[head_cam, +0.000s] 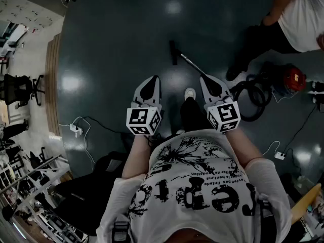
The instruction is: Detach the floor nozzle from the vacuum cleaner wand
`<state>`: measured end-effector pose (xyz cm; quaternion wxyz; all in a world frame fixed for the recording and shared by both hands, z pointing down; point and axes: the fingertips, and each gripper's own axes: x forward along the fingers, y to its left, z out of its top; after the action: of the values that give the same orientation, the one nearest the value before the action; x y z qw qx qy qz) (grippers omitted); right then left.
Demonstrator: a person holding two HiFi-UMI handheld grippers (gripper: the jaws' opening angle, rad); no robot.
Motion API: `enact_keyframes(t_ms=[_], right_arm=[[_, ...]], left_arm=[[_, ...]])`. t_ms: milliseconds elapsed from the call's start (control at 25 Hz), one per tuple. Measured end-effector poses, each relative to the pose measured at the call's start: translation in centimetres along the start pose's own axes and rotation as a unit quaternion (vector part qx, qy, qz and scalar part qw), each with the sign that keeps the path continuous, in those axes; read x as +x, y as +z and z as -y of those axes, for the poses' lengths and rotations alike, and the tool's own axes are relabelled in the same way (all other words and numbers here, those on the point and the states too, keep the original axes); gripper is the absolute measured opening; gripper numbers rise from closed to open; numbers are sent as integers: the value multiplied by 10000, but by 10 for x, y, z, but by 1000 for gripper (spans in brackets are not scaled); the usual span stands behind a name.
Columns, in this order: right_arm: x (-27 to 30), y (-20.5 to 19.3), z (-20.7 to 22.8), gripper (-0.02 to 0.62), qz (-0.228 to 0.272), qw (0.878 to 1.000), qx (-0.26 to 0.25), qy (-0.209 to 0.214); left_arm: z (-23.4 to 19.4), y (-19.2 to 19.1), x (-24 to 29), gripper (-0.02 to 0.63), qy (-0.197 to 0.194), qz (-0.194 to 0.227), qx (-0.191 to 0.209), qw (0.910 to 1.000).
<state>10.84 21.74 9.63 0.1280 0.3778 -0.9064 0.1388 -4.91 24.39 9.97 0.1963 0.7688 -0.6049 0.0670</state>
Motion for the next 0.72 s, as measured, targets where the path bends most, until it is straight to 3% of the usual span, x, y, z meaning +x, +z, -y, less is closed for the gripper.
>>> enact_keyframes(t_ms=[280, 480, 720], right_arm=[[102, 20, 82, 3, -272, 9994, 195, 126], [168, -2, 114, 3, -604, 9976, 329, 41], [261, -35, 151, 3, -876, 9942, 559, -292]], left_arm=[[-46, 35, 116, 3, 43, -53, -168, 9998], [-81, 18, 184, 3, -132, -436, -92, 9989], [-135, -10, 274, 3, -687, -960, -124, 9929]])
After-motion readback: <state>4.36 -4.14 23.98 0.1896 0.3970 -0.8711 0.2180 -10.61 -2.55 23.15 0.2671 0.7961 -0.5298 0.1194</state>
